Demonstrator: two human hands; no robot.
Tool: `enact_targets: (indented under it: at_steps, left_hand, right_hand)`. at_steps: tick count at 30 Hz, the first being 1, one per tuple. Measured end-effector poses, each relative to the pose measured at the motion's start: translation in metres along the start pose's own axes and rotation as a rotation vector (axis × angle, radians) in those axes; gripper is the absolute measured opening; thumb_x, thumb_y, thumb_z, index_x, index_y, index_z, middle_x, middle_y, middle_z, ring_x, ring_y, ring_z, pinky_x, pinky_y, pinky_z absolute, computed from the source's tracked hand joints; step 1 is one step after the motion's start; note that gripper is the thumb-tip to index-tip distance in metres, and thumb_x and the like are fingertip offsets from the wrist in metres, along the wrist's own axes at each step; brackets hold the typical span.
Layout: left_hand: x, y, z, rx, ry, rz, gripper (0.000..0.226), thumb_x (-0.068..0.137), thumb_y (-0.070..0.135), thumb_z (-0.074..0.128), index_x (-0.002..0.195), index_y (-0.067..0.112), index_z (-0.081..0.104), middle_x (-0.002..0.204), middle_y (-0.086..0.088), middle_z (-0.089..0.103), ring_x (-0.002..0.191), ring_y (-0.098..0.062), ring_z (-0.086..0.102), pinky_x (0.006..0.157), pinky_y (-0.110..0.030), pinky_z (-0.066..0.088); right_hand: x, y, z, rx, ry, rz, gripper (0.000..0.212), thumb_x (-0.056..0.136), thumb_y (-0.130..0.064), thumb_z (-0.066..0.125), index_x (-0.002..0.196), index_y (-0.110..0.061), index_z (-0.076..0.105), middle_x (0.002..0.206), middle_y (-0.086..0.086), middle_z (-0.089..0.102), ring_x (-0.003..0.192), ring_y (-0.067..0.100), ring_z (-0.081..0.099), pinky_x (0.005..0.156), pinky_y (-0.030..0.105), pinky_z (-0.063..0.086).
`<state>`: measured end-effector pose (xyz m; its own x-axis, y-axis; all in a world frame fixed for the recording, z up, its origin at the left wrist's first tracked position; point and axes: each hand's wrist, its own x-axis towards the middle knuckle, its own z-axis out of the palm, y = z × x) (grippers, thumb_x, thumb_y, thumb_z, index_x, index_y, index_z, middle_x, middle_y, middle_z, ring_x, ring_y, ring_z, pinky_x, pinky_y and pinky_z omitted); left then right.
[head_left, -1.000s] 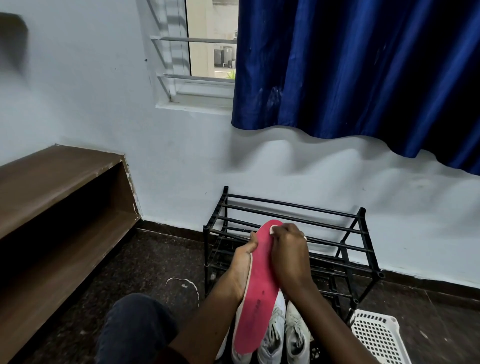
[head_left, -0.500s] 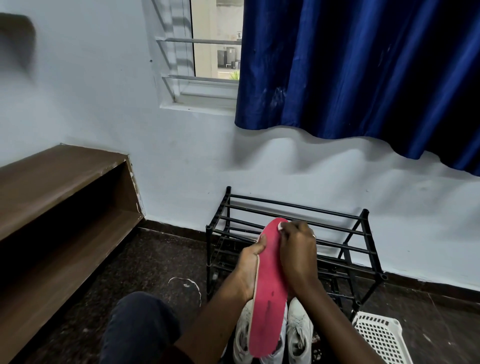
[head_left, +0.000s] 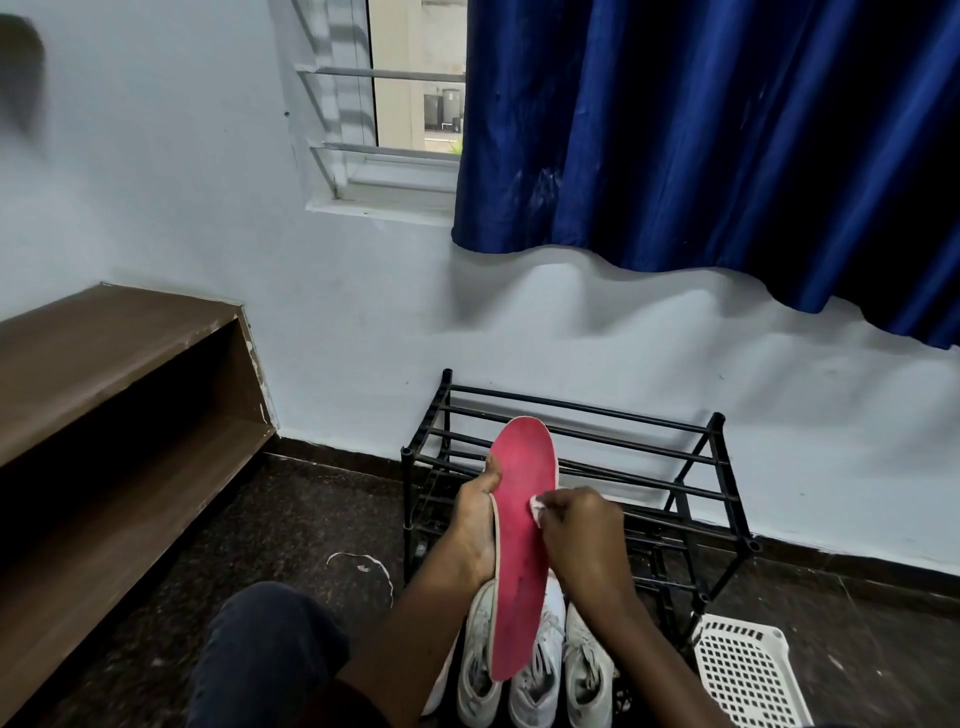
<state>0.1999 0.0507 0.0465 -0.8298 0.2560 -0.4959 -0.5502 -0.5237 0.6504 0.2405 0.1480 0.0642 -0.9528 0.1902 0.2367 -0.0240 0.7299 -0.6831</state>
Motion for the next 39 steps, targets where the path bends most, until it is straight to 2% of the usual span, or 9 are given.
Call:
enact_targets:
  at_steps: [7,10,17,22,25,27,30,33,39]
  left_hand:
    - [0.0,-0.003,0.002,-0.036,-0.131,-0.005,0.053,0.097,0.044,0.03,0.099,0.004,0.065,0.076,-0.013,0.072,0.065,-0.025,0.07,0.073,-0.034,0.05]
    - [0.006,0.007,-0.003,-0.064,-0.133,0.02,0.063,0.095,0.053,0.029,0.095,0.001,0.064,0.075,-0.016,0.071,0.066,-0.029,0.068,0.07,-0.035,0.049]
    - [0.021,0.016,-0.016,-0.312,-0.258,0.021,0.068,0.094,0.055,0.03,0.114,-0.004,0.059,0.109,-0.026,0.065,0.083,-0.034,0.069,0.076,-0.042,0.056]
    - [0.026,0.017,-0.022,-0.233,-0.31,-0.021,0.08,0.078,0.063,0.042,0.124,-0.002,0.053,0.111,-0.023,0.065,0.089,-0.034,0.069,0.083,-0.048,0.053]
    - [0.025,0.013,-0.025,-0.134,-0.388,-0.057,0.111,0.049,0.075,0.068,0.129,0.0,0.052,0.117,-0.02,0.062,0.096,-0.034,0.067,0.079,-0.043,0.055]
    - [0.02,0.008,-0.029,-0.113,-0.472,-0.077,0.109,0.043,0.069,0.079,0.128,0.005,0.057,0.124,-0.015,0.059,0.107,-0.034,0.062,0.079,-0.043,0.053]
    - [0.013,-0.006,-0.043,-0.196,-0.554,-0.161,0.095,0.057,0.052,0.083,0.133,0.004,0.051,0.126,-0.016,0.058,0.098,-0.035,0.065,0.069,-0.04,0.054]
    - [0.013,-0.016,-0.053,-0.219,-0.537,-0.233,0.08,0.076,0.051,0.064,0.137,0.003,0.046,0.121,-0.02,0.06,0.087,-0.033,0.065,0.067,-0.035,0.052]
    - [0.019,-0.016,-0.051,-0.287,-0.357,-0.124,0.062,0.088,0.053,0.041,0.104,-0.001,0.067,0.082,-0.017,0.068,0.068,-0.027,0.068,0.068,-0.036,0.056]
  right_hand:
    - [0.034,-0.008,-0.004,-0.006,0.213,-0.063,0.018,0.085,0.002,0.059,0.096,-0.001,0.072,0.096,0.019,0.065,0.087,0.028,0.063,0.074,0.011,0.032]
    - [0.015,-0.006,0.003,0.071,0.137,-0.051,0.014,0.083,-0.002,0.063,0.091,-0.006,0.074,0.093,0.011,0.068,0.084,0.02,0.064,0.074,0.005,0.032]
    - [-0.026,0.014,0.003,0.378,-0.141,0.172,0.019,0.074,-0.004,0.072,0.076,-0.022,0.076,0.084,-0.003,0.07,0.077,0.012,0.066,0.073,0.02,0.05]
    - [-0.018,0.014,-0.007,0.937,-0.436,0.449,0.017,0.075,0.014,0.059,0.072,0.003,0.072,0.077,0.025,0.066,0.07,0.029,0.059,0.07,0.033,0.049]
    - [-0.016,0.013,-0.003,1.14,-0.41,0.576,0.013,0.077,0.019,0.052,0.08,0.016,0.064,0.077,0.026,0.064,0.065,0.029,0.063,0.067,0.032,0.054]
    - [-0.017,0.014,0.004,1.213,-0.37,0.633,0.014,0.078,0.019,0.051,0.088,0.021,0.06,0.083,0.029,0.064,0.071,0.032,0.063,0.068,0.033,0.055]
    - [-0.024,0.013,0.01,1.06,-0.372,0.645,0.009,0.078,0.015,0.056,0.081,0.015,0.064,0.079,0.025,0.064,0.071,0.03,0.059,0.067,0.031,0.051]
    - [-0.027,0.007,0.004,0.843,-0.37,0.578,0.01,0.076,0.015,0.059,0.071,0.01,0.066,0.067,0.016,0.064,0.059,0.021,0.058,0.054,0.023,0.049]
    - [0.011,-0.012,-0.012,0.307,-0.066,0.142,0.015,0.079,-0.003,0.066,0.075,-0.013,0.075,0.062,-0.005,0.065,0.053,0.008,0.058,0.052,0.017,0.045]
